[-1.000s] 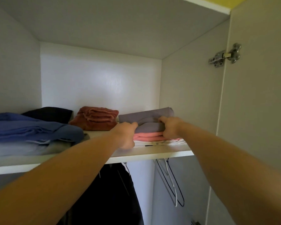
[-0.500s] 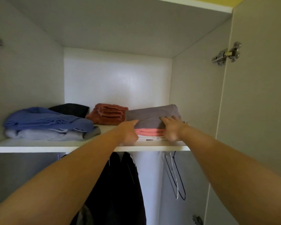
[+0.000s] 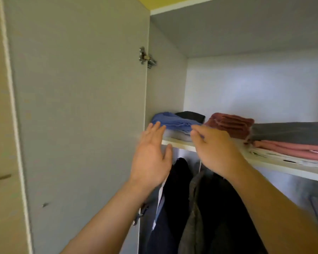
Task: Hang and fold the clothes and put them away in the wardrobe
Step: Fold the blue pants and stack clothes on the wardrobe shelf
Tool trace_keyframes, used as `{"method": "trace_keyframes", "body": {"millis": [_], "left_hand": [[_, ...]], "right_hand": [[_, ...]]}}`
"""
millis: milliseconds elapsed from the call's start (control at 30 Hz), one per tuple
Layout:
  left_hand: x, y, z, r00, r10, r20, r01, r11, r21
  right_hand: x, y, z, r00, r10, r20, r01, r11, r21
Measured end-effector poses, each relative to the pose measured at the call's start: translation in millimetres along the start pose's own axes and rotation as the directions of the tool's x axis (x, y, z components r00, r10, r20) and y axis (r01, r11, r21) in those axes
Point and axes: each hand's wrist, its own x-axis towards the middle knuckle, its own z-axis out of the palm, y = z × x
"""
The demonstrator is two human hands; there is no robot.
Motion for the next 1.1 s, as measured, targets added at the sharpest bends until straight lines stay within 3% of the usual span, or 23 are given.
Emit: {"method": "trace_keyframes", "body": {"millis": [67, 167, 267, 367, 433, 567, 633, 767, 867, 1000, 1100], "left_hand": [[0, -25, -36, 0.989, -0.043, -0.144, 0.070, 0.980, 0.185], [0, -55, -81, 0.961, -0.123, -0.248, 0.212, 0.903, 0.375], [-9, -72, -114, 0.927, -0.106, -0.359, 0.300, 0.784, 0.543], [-17, -84, -139, 0.877, -0.112, -0.468, 0.402, 0.704, 0.586], [-20, -87, -151, 0.848, -0.147, -0.509, 0.443, 0.724, 0.529], [-25, -81, -157, 0.815, -0.190, -0.548, 0.388, 0.881, 0.272], [-27, -71, -155, 0.795, -0.200, -0.573, 0.376, 0.904, 0.206], [-40, -48, -154, 0.822, -0.124, -0.556, 0.276, 0.941, 0.198], [-42, -23, -162, 0.803, -0.138, -0.580, 0.212, 0.975, 0.062], [-39, 17, -143, 0.861, 0.088, -0.502, -0.012, 0.988, 0.153], [-36, 36, -107, 0.871, 0.231, -0.434, -0.221, 0.972, 0.074]], "right_hand": [[1, -29, 18, 0.997, -0.068, 0.031, 0.067, 0.997, 0.040], [5, -65, 42, 0.983, -0.155, 0.097, 0.152, 0.988, 0.041], [8, -96, 55, 0.972, -0.202, 0.116, 0.193, 0.978, 0.080], [8, -117, 60, 0.965, -0.232, 0.122, 0.215, 0.967, 0.135], [7, -126, 61, 0.962, -0.243, 0.125, 0.222, 0.962, 0.160], [5, -131, 61, 0.966, -0.239, 0.096, 0.217, 0.957, 0.194], [4, -130, 61, 0.975, -0.214, 0.068, 0.195, 0.957, 0.217], [1, -122, 58, 0.992, -0.125, 0.006, 0.117, 0.945, 0.306], [0, -110, 56, 0.995, -0.090, -0.047, 0.101, 0.922, 0.375], [-2, -90, 50, 0.996, -0.005, -0.085, 0.050, 0.839, 0.541], [-5, -70, 38, 0.987, 0.159, 0.000, -0.110, 0.687, 0.719]]}}
